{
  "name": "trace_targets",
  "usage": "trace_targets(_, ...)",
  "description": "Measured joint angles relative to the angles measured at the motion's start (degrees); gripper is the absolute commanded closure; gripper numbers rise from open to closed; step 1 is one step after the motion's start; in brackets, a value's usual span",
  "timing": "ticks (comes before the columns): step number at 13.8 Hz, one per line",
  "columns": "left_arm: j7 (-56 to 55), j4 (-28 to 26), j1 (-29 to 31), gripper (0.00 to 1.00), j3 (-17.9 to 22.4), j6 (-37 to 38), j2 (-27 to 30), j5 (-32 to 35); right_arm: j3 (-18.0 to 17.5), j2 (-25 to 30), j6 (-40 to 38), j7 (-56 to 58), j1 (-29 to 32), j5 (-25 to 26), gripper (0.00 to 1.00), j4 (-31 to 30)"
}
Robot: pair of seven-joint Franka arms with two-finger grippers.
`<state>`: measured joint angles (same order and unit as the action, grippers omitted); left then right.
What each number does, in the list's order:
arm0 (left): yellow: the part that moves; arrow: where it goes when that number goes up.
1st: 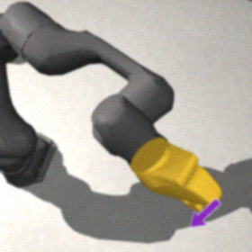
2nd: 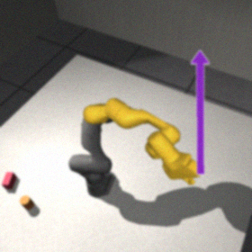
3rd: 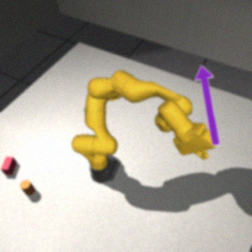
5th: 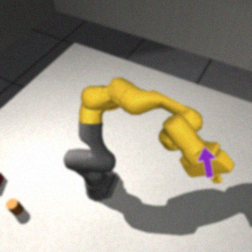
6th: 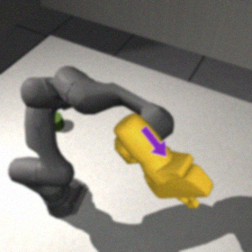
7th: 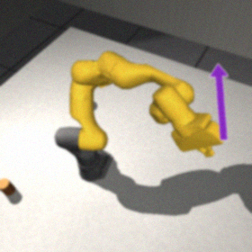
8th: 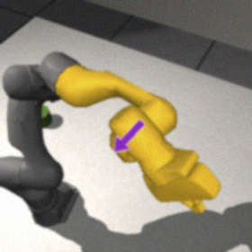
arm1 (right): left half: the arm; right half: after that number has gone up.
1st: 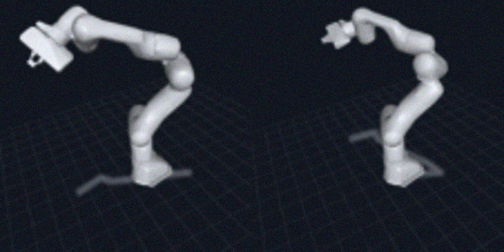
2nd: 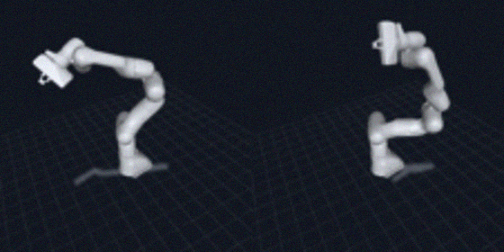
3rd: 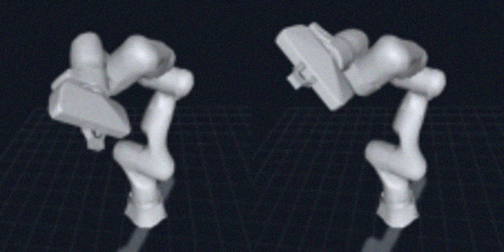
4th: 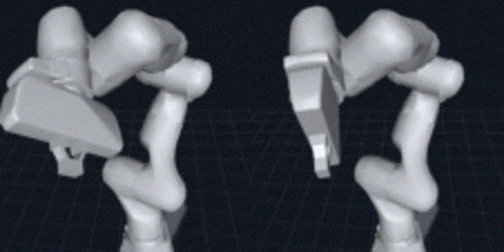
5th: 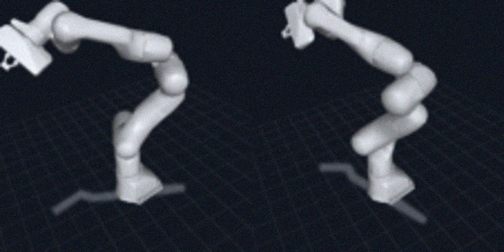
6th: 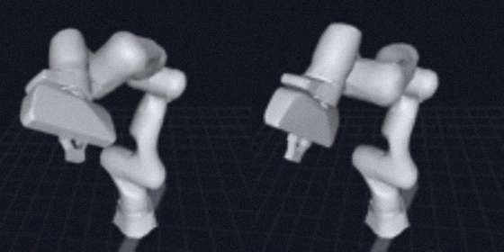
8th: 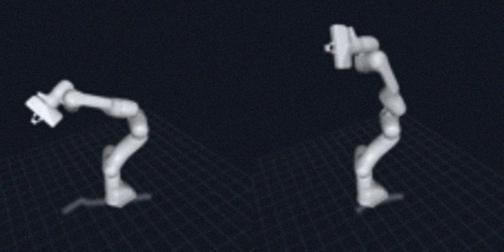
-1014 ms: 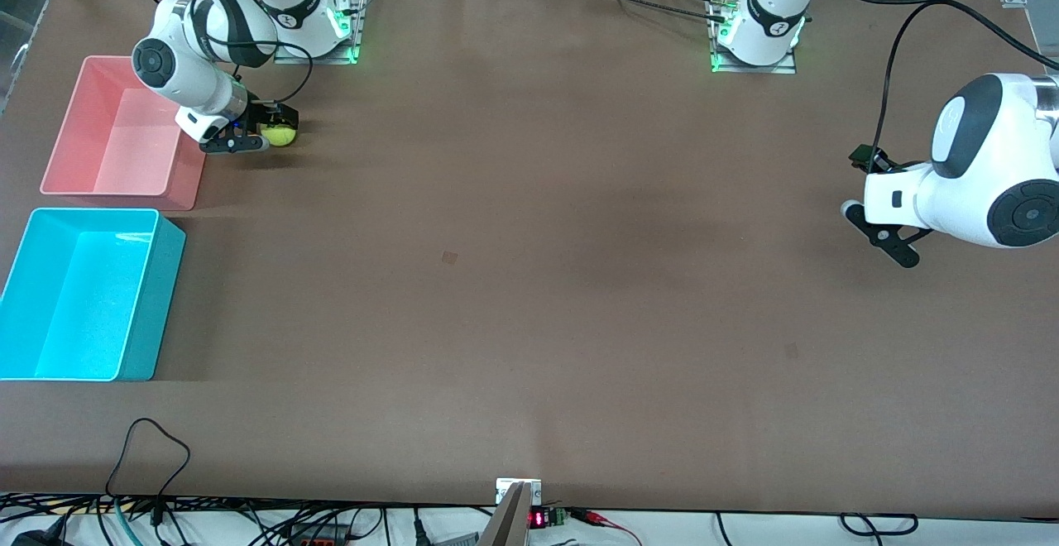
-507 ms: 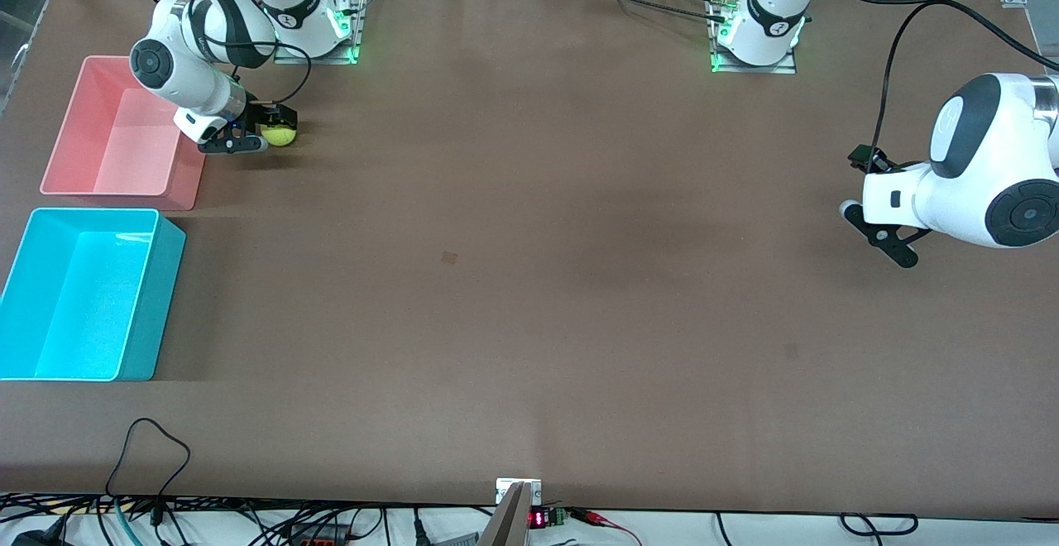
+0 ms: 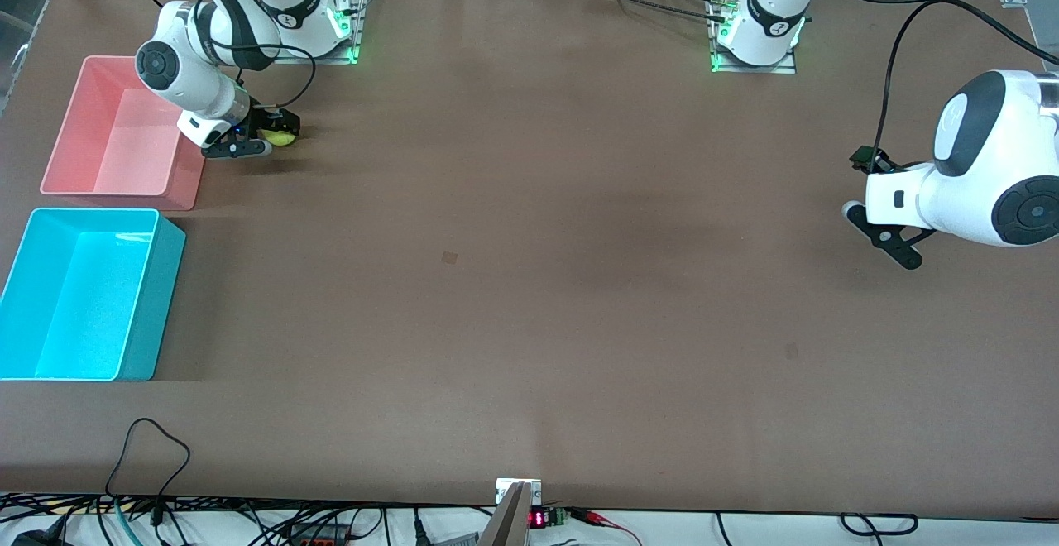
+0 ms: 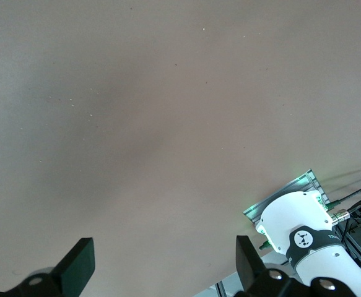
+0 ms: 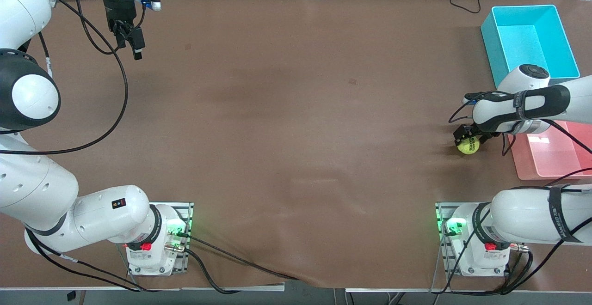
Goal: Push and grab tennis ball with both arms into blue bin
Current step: 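Close the right gripper around the tennis ball, then carry the ball with the right gripper over the cyan bin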
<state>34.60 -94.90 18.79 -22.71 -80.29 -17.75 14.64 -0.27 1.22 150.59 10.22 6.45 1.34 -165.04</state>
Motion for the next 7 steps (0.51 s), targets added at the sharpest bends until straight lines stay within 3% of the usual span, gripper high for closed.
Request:
trace_targets(2, 0.0, 0.0, 0.0, 0.0, 0.0, 0.0, 0.0, 0.0, 0.0, -0.44, 0.08, 0.0, 0.0, 0.0, 0.0, 0.0)
trace_targets(7, -0.01, 0.0, -0.01, 0.0, 0.0, 0.0, 0.0, 0.0, 0.0, -0.64, 0.08, 0.02, 0.0, 0.0, 0.57, 0.01)
